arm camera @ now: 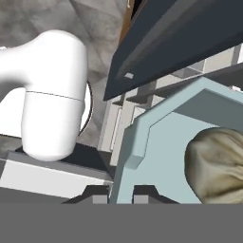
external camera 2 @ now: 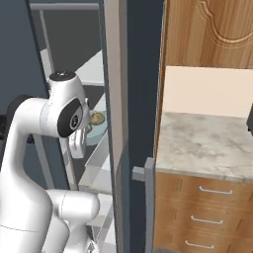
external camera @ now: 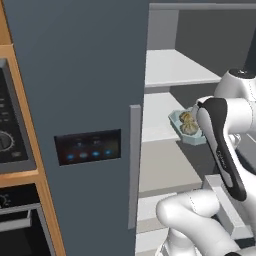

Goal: Place two dumplings into each of the tupperware containers and then place the containers in the fridge.

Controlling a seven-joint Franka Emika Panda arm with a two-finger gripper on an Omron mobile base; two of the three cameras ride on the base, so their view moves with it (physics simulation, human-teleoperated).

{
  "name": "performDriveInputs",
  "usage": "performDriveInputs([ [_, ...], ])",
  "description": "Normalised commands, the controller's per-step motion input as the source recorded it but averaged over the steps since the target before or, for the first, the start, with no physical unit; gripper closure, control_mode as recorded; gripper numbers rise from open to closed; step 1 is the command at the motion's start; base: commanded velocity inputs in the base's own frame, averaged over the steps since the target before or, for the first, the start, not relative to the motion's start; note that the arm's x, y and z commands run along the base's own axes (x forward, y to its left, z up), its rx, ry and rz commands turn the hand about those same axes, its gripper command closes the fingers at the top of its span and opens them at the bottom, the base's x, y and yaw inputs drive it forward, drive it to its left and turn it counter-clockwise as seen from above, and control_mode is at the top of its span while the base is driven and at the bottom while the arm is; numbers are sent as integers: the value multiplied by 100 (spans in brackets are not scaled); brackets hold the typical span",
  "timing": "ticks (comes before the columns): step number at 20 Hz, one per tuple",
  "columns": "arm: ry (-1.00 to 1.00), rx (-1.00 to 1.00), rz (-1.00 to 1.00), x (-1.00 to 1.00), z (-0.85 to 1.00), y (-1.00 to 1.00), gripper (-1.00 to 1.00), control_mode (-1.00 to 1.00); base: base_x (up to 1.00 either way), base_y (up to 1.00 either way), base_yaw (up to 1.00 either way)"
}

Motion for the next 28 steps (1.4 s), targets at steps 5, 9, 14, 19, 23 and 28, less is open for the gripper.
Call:
performDriveInputs([
  [5,0,0,0,0,0,0,100,100,32,-41,0],
  [9,0,0,0,0,0,0,100,100,1,6,0],
  [14,0,0,0,0,0,0,100,100,15,45,0],
  [19,0,0,0,0,0,0,100,100,39,2,2],
  [23,0,0,0,0,0,0,100,100,0,0,0],
  [28,-10,0,0,-22,7,0,100,-100,0,0,0],
])
